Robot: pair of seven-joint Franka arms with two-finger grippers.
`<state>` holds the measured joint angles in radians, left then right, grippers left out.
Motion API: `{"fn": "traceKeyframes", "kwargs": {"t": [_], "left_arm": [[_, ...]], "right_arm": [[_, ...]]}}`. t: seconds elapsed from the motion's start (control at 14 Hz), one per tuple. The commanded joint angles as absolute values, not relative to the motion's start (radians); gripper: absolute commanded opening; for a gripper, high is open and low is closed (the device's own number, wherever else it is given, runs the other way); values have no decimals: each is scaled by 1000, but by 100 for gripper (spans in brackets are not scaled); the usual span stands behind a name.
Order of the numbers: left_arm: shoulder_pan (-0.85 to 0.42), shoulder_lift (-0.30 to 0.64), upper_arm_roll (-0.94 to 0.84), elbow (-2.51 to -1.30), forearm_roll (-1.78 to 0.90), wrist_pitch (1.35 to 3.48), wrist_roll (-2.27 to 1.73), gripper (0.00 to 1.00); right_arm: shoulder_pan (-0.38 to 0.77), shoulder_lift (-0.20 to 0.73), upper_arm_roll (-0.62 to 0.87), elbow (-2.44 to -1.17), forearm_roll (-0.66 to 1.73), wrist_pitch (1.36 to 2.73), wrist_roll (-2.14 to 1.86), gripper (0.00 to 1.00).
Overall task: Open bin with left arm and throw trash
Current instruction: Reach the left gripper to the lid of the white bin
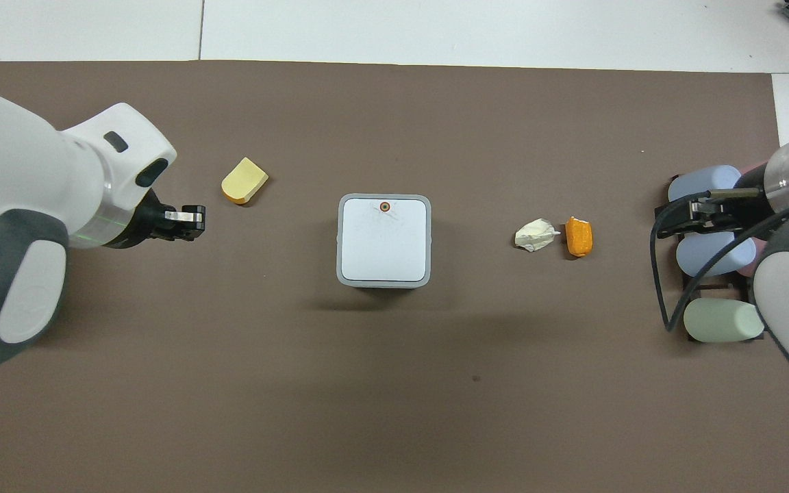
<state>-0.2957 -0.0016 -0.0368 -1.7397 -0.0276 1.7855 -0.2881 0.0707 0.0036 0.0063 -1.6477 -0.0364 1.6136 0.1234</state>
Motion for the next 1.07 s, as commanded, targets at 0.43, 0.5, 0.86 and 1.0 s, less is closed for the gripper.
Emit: {"fn": "traceKeyframes", "kwargs": {"t": [0.43,0.5,0.86,1.0], "left_arm": [[-463,149,-26,-1758,-138,2121,-471,0],[-471,158,-26,-1762,-159,2166,-494,0],[-526,199,-26,-1787,-215,2272,-500,0],[-560,247,-26,-1786,-216,2327,-544,0]], "right_arm": [[58,-20,11,-1675,-21,1632,133,100],[58,-20,9,-1675,-21,1632,133,100],[58,-20,9,-1675,-23,1631,133,100],[58,-20,9,-1675,-23,1632,133,100]]}}
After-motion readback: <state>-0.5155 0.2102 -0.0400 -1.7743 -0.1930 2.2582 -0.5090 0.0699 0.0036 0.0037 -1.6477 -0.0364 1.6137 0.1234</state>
